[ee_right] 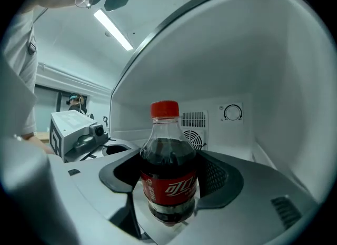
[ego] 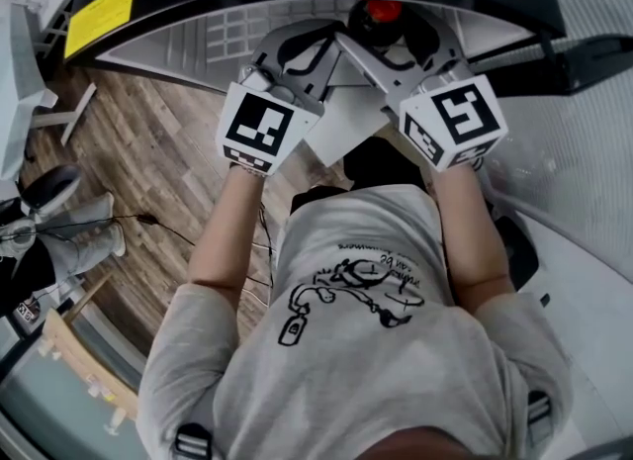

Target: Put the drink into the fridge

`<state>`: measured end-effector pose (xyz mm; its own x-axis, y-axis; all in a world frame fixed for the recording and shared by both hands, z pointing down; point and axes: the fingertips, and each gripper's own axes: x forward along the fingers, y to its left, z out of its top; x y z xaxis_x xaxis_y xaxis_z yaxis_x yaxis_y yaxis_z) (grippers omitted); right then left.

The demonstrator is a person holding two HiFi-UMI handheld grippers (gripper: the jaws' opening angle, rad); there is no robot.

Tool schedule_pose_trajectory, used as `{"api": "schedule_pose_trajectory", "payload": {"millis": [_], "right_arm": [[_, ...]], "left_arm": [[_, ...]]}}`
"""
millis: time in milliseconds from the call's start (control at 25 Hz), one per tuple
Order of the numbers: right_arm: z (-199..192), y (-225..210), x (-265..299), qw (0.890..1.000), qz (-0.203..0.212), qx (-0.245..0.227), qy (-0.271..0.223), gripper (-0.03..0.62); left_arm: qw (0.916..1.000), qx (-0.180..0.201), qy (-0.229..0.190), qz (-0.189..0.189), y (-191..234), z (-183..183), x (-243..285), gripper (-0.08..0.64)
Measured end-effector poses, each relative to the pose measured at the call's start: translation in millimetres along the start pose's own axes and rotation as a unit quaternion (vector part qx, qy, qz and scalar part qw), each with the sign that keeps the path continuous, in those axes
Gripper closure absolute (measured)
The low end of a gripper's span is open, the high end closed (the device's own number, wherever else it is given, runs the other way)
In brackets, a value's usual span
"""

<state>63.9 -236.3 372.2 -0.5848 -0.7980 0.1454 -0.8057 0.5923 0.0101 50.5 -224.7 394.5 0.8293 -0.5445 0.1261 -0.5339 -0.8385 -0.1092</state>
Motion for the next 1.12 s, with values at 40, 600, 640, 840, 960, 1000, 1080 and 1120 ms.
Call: {"api": "schedule_pose_trajectory", "payload": {"millis": [40, 600, 640, 840, 960, 1000, 1080, 1120], "right_arm": [[-1, -2, 1, 1.000, -0.001, 0.001, 0.000, 0.268], [-12, -19, 14, 1.000, 0.010, 0.011, 0.003, 0.268], [-13, -19, 15, 1.000, 0.011, 0.012, 0.003, 0.268], [-18, -23, 19, 1.000, 0.014, 0.011, 0.005, 0.268], [-20, -23, 21, 1.000, 0.014, 0.009, 0.005, 0.268], [-22, -23, 22, 1.000, 0.016, 0.010, 0.006, 0.268], [-23, -22, 23, 1.000, 0.019, 0.010, 0.007, 0.267], [-23, -21, 23, 1.000, 0.021, 0.009, 0.007, 0.267]], "left_arm": [[1.0000, 0.002, 0.002, 0.000, 1, -1, 1, 0.558], [0.9996, 0.018, 0.020, -0.003, 11, -12, 18, 0.558], [0.9996, 0.018, 0.021, -0.002, 11, -14, 19, 0.558], [0.9996, 0.016, 0.025, 0.000, 13, -20, 23, 0.558], [0.9995, 0.015, 0.026, 0.005, 16, -22, 24, 0.558], [0.9995, 0.016, 0.027, 0.006, 16, -24, 24, 0.558], [0.9995, 0.016, 0.029, 0.005, 17, -25, 23, 0.558], [0.9995, 0.016, 0.029, 0.005, 17, -25, 22, 0.558]]}}
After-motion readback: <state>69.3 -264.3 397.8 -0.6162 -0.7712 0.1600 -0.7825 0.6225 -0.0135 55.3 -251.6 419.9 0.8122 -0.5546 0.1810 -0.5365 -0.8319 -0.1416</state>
